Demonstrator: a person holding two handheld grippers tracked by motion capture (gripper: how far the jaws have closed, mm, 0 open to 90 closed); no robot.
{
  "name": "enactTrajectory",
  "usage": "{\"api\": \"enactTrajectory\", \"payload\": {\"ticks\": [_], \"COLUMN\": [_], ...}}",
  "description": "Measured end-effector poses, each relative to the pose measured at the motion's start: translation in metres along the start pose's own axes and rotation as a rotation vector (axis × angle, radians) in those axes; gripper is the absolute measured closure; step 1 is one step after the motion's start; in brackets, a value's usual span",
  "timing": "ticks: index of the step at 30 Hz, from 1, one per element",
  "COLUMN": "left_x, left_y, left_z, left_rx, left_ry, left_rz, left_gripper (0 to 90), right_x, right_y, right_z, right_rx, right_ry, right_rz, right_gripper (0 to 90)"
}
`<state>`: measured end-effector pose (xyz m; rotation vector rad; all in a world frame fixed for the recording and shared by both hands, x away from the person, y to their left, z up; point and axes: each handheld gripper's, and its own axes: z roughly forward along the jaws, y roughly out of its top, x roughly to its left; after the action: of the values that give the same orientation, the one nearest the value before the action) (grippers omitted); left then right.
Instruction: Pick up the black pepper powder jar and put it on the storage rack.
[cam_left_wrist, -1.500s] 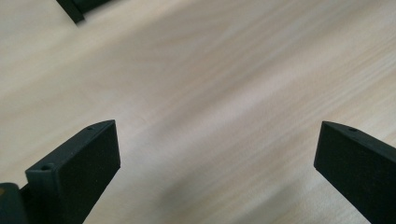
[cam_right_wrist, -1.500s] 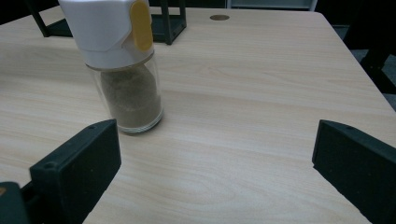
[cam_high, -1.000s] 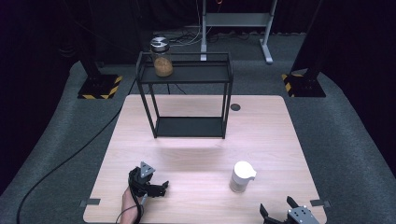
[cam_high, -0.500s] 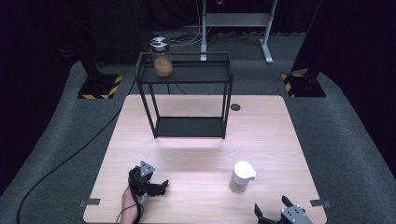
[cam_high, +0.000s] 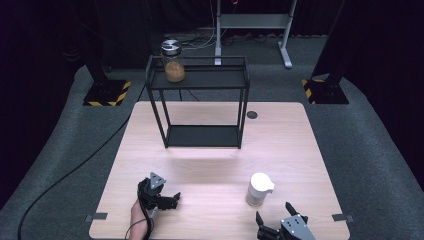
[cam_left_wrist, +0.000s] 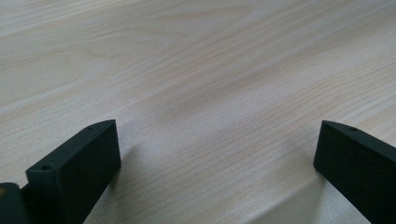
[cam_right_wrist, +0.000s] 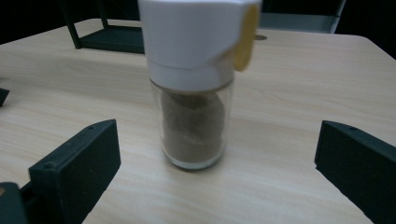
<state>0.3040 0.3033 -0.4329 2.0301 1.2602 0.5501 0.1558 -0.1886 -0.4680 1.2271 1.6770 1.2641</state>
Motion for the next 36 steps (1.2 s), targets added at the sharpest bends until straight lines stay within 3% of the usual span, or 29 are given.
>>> {"api": "enactTrajectory", "payload": {"ticks": [2,11,29,30,31,32,36], "left_x": [0.0,-0.001,0.0,0.0,0.0,0.0,0.0], "left_y": [0.0,0.0,0.0,0.0,0.0,0.0,0.0], "left_z": [0.0,0.0,0.0,0.0,0.0,0.0,0.0], "left_rx": [0.0,-0.001,0.0,0.0,0.0,0.0,0.0], "left_ry": [0.0,0.003,0.003,0.003,0.002,0.002,0.002], "left_rz": [0.0,0.001,0.001,0.0,0.0,0.001,0.0], "left_gripper": [0.0,0.0,0.0,0.0,0.0,0.0,0.0], "right_x": [0.002,0.003,-0.002,-0.003,-0.007,-0.009,-0.01], "right_y": [0.0,0.002,-0.001,-0.001,-0.001,0.002,0.005], "right_z": [0.011,0.038,0.061,0.061,0.06,0.06,0.06], "right_rx": [-0.028,-0.036,-0.078,-0.084,-0.084,-0.076,-0.069], "right_ry": [0.016,0.02,0.043,0.05,0.066,0.069,0.072], "right_rz": [-0.007,-0.002,-0.029,-0.014,0.011,0.038,0.047], "right_gripper": [0.0,0.0,0.0,21.8,28.8,29.6,29.6]}}
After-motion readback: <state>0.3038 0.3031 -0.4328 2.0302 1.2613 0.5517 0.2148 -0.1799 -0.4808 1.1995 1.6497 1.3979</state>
